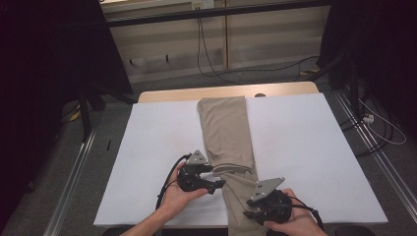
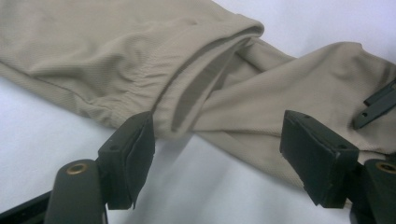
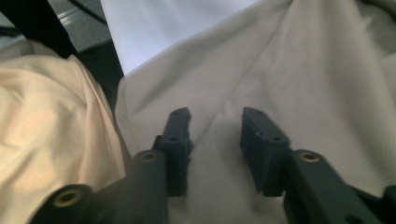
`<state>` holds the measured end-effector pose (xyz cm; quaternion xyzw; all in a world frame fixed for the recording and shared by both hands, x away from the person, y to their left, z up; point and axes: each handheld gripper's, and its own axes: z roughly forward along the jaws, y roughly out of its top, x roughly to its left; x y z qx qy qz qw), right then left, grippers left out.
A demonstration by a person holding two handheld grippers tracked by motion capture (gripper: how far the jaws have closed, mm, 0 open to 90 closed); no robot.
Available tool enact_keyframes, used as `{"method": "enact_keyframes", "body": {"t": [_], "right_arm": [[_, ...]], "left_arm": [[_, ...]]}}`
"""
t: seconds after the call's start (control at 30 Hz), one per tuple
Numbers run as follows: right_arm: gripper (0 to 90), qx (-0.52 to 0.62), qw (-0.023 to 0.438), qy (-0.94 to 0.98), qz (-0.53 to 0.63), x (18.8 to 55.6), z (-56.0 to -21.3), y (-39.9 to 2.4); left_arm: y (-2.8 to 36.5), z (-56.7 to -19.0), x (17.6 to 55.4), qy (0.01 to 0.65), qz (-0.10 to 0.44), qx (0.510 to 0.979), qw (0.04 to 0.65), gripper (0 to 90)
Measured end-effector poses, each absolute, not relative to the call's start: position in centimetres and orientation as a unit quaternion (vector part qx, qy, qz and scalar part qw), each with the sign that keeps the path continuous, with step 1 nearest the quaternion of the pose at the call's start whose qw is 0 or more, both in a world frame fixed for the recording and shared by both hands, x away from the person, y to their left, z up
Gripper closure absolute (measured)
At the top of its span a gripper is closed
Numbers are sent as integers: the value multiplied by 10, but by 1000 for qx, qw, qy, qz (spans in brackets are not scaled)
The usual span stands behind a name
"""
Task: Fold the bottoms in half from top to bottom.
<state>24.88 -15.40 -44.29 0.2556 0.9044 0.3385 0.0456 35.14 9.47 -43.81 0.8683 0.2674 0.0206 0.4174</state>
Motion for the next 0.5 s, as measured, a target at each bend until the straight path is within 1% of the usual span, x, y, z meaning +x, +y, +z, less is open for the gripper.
{"method": "enact_keyframes", "body": {"t": [0.03,0.07,0.1,0.13,0.17,0.3,0.4,0.5], "right_arm": [[638,252,51,907,333,248,-442,-153],[701,247,62,910,327,247,-442,-151],[743,246,72,910,325,246,-442,-149],[858,242,70,912,324,246,-441,-149],[886,246,65,910,326,247,-441,-148],[895,261,26,886,383,250,-429,-148],[895,263,1,870,418,246,-422,-139],[877,259,-15,874,411,245,-428,-126]], "left_arm": [[95,-438,352,270,22,867,419,264],[95,-439,353,272,22,866,418,264],[95,-439,353,274,22,866,419,264],[95,-439,354,274,22,866,418,263],[96,-439,354,275,22,865,419,263],[99,-436,355,279,26,861,425,263],[102,-436,356,282,24,860,425,263],[104,-435,356,283,22,860,424,267]]}}
